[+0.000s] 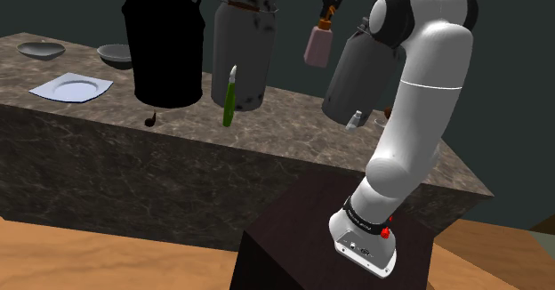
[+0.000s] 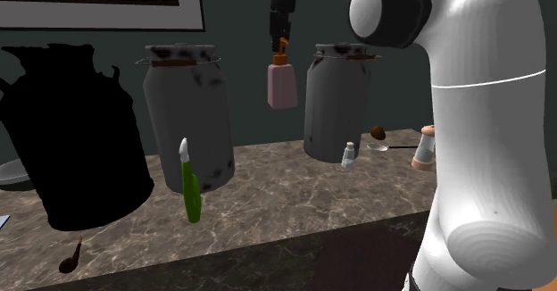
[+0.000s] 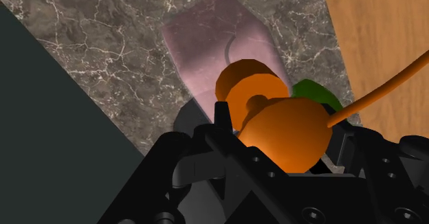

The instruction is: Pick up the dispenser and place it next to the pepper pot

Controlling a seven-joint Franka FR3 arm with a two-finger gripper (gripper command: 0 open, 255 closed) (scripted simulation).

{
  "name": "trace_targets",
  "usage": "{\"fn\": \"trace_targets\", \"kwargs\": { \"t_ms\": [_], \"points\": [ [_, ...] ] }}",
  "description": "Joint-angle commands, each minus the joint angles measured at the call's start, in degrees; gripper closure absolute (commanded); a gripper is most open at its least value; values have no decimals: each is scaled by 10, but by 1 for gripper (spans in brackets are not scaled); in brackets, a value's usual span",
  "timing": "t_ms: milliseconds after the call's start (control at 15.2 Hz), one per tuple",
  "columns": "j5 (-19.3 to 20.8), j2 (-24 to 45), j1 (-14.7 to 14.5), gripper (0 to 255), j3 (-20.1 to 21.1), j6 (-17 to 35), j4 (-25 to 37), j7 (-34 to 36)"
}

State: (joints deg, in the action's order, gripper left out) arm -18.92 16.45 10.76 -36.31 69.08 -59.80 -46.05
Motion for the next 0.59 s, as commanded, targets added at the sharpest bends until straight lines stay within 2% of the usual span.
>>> {"fn": "trace_targets", "kwargs": {
  "t_ms": [0,198,528],
  "points": [
    [8,-14,0,255,-4,-2,-12,-8],
    [43,-67,-7,255,-15,15,-78,-33],
    [91,-138,-1,255,-31,29,-155,-73]
  ]
}}
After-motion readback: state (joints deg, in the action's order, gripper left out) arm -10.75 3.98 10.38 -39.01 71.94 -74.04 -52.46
